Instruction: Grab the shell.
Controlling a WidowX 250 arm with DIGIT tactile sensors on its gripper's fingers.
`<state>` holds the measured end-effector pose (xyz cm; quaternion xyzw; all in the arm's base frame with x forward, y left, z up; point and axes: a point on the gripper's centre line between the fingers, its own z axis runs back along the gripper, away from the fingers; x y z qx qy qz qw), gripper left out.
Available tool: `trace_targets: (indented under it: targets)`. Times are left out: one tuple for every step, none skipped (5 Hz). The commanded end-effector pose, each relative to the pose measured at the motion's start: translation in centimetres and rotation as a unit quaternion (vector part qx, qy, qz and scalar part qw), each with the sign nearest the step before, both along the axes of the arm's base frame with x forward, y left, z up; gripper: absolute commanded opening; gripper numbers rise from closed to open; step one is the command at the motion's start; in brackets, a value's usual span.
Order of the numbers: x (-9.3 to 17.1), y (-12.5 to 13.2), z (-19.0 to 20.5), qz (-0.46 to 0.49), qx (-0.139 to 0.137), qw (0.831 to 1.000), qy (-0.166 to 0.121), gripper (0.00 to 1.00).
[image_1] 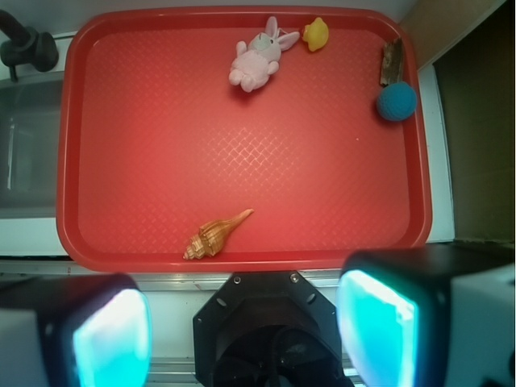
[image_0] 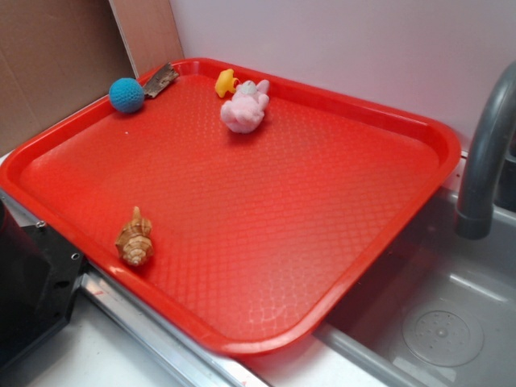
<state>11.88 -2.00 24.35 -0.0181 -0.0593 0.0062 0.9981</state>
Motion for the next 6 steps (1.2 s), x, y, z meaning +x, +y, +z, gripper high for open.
trace_targets:
  targets:
    - [0.0, 0.0, 0.0, 0.0, 0.0, 1.0, 0.0, 1.0]
    - [0.1, -1.4, -5.0, 0.032, -0.006, 0.998, 0.052, 1.0]
    - [0.5, -2.2, -9.9, 0.112, -0.037, 0.99, 0.082, 1.0]
    - [1.6, -2.8, -13.9, 0.162, -0.04, 0.982, 0.084, 1.0]
    - [1.6, -3.2, -16.9, 0.159, -0.021, 0.984, 0.081, 1.0]
    - [1.7, -3.4, -19.0, 0.147, -0.012, 0.985, 0.088, 1.0]
